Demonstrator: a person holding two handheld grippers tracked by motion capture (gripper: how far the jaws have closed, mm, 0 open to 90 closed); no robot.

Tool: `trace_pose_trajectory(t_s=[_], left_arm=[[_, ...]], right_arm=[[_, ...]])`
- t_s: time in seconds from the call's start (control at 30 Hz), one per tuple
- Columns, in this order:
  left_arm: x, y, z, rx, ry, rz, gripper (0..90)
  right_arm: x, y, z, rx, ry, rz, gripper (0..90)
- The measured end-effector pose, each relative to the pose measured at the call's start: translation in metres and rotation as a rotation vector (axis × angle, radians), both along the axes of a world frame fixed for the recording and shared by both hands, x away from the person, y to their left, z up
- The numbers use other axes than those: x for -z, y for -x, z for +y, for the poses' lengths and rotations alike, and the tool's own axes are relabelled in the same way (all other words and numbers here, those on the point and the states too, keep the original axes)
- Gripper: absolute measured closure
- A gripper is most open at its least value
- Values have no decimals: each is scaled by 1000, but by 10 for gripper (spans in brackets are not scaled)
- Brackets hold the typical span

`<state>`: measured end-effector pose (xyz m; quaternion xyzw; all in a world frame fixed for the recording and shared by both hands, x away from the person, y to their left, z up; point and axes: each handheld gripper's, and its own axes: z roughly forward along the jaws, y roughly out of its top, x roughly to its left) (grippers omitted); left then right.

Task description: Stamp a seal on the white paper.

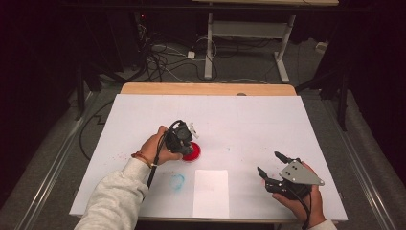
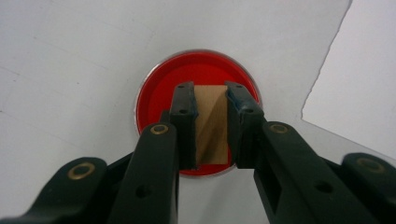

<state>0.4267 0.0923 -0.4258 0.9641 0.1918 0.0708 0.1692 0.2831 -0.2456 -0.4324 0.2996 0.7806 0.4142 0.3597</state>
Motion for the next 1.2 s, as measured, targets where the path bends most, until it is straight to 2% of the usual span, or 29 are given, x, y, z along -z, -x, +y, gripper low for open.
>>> trace_pose_trajectory(t_s=[0.07, 0.37, 0.7, 0.87, 1.07, 1.2], left_arm=[[4, -2, -2, 2, -17, 20, 736], [7, -9, -5, -12, -19, 60, 738], [8, -10, -5, -17, -17, 68, 739], [7, -7, -9, -14, -46, 51, 739], [8, -10, -6, -25, -20, 75, 739], [8, -9, -8, -24, -29, 65, 739]], right_arm=[[0, 0, 0, 1, 2, 1, 284], [1, 1, 2, -5, 6, 7, 284], [1, 2, 2, -9, 9, 1, 284], [1, 2, 2, -6, 6, 3, 284], [0, 2, 3, -8, 10, 2, 285], [0, 2, 2, -8, 8, 2, 285]])
